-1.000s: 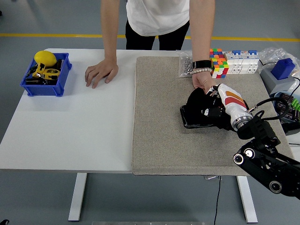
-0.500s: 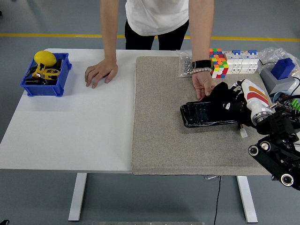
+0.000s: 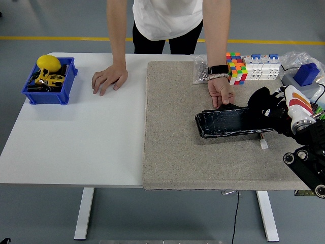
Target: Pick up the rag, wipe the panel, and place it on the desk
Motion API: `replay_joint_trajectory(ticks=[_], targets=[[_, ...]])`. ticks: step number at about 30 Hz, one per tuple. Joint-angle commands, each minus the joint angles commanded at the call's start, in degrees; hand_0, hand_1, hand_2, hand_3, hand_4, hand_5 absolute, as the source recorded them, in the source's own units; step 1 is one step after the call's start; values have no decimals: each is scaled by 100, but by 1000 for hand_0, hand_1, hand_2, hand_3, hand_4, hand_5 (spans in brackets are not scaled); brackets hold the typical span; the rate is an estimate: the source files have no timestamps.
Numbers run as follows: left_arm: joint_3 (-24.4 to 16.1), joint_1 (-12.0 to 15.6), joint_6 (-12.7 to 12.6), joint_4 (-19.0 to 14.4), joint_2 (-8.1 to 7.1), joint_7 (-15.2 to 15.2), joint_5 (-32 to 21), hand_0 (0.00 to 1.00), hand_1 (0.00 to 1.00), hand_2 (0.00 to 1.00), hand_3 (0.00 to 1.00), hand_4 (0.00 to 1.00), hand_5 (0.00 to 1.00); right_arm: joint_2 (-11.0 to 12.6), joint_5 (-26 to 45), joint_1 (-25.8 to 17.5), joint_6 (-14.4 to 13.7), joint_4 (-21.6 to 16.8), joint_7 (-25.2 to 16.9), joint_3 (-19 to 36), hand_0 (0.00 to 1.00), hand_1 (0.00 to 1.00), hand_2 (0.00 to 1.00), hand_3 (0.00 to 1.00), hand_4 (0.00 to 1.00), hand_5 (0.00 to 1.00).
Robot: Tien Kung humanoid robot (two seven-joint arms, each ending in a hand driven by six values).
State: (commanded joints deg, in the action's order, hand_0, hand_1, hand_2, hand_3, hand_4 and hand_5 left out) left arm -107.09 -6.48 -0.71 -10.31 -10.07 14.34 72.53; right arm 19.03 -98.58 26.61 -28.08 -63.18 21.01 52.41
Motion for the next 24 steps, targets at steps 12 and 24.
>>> replay_joint_trajectory(ticks=[12, 24], targets=[[-11, 7, 2, 0, 9, -3, 7, 688, 727, 731, 602, 670, 617, 128, -71, -104, 4, 65, 6, 386, 161, 269, 319, 374, 896, 2], [22, 22, 4, 0, 16, -3, -7, 688, 728, 730, 603, 669, 615, 165, -145, -382, 2, 120, 7, 845, 161, 269, 319, 374, 896, 2]])
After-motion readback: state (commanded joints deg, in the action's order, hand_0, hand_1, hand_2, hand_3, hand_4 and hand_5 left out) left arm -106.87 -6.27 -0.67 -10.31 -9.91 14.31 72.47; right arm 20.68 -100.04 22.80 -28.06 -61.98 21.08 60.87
